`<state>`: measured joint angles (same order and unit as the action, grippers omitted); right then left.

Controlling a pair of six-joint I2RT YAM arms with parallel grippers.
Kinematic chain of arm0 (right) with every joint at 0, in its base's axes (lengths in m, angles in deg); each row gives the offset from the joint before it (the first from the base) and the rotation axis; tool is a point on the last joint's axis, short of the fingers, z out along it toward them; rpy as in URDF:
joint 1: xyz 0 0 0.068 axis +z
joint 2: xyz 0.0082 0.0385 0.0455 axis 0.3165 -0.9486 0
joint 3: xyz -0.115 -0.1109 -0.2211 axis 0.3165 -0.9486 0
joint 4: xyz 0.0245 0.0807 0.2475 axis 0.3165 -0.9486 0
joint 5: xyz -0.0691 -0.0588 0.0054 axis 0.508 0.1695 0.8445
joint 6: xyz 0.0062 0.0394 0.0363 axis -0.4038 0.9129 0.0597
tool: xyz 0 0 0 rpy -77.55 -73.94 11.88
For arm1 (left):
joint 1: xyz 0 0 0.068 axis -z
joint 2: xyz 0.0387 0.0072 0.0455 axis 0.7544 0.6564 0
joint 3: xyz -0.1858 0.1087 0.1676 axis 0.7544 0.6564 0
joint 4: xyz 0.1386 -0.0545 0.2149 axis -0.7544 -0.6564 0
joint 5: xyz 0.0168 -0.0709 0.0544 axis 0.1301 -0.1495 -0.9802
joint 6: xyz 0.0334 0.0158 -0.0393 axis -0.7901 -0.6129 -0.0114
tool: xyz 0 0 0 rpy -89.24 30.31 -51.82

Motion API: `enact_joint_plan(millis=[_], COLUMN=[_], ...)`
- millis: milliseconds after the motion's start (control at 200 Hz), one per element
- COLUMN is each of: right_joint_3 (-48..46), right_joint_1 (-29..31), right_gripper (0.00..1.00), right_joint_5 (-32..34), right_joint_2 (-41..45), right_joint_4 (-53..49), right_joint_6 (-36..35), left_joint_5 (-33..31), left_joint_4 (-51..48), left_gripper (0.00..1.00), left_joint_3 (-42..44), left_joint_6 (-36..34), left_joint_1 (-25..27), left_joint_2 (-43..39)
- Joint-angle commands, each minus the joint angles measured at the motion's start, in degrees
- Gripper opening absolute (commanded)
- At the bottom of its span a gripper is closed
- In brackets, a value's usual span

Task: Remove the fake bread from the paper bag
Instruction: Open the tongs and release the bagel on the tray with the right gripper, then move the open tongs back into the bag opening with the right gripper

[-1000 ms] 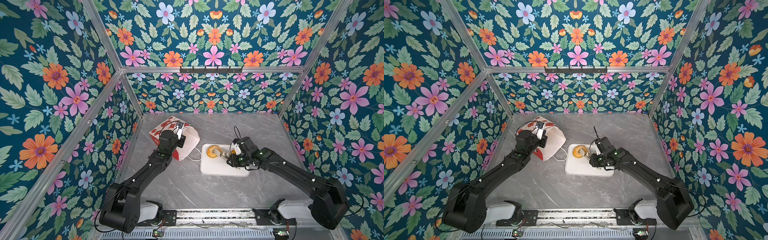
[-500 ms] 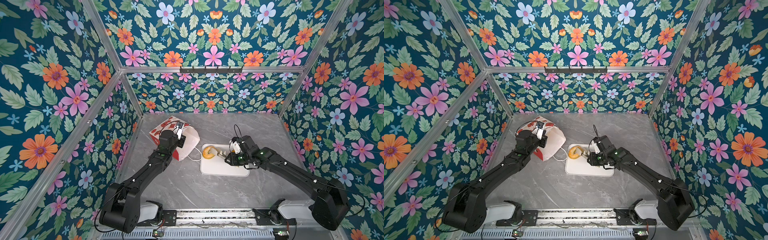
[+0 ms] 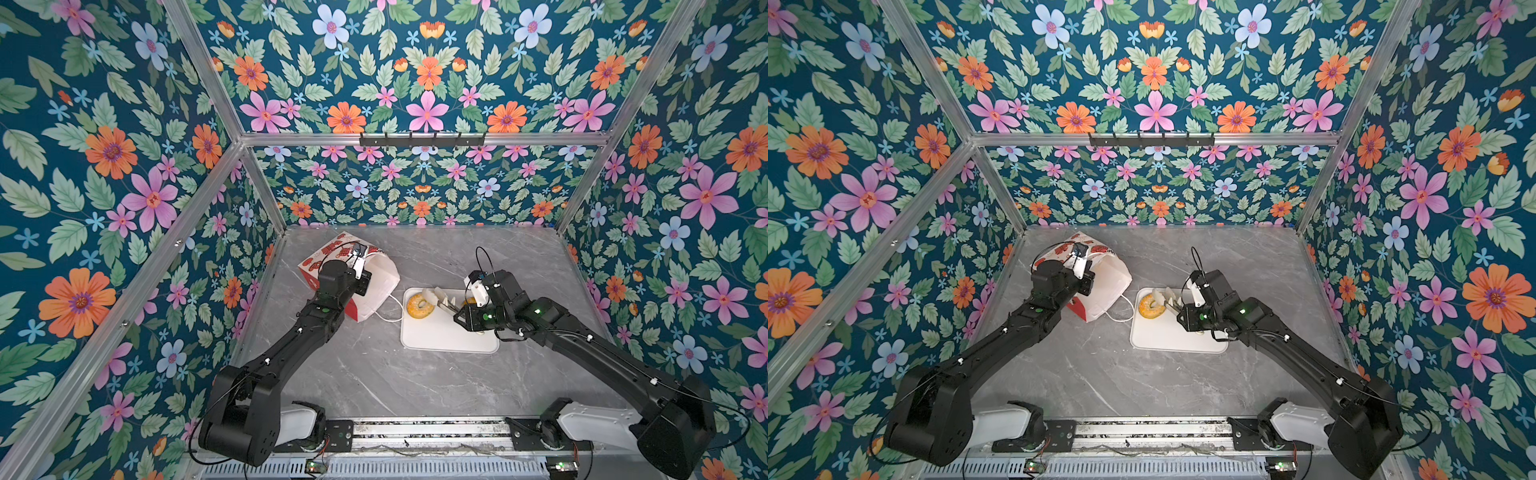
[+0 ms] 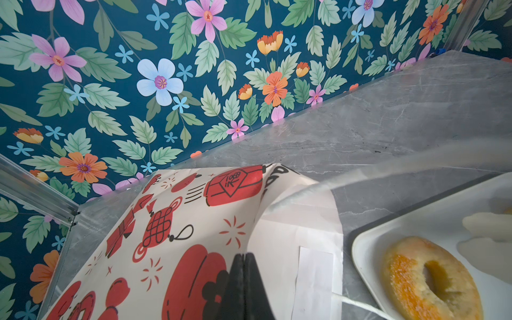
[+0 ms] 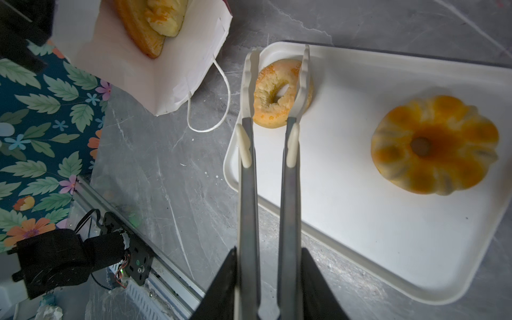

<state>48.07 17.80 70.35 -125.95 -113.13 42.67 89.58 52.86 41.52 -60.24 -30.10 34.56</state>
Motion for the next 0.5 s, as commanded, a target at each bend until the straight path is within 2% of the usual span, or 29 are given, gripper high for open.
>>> enact_joint_plan(millis=[0,265,495], right_joint_3=[2.42,9.2,17.54], right_joint_1=[2.23,7.49,10.76], right_gripper=[0.33,0.33,0.33], right_joint_5=[-0.81,-2.96,1.33], right_joint_2=[-0.67,-10.2,-22.37], right_joint_4=[2.8,8.45,12.34], right_joint_6=[-1.93,-3.74,-12.17], left_joint_5=[-0.68,-0.06,0.59], left_joint_4=[0.93,0.2,-0.99], left_gripper=[0.0,0.0,0.0], left_joint_3=[-0.06,-0.36,-0.8], left_joint_6=[0.29,0.59,0.9], left_joint_1=[0.02,-0.02,-0.01], left_joint_2=[-0.32,-1.01,-1.46])
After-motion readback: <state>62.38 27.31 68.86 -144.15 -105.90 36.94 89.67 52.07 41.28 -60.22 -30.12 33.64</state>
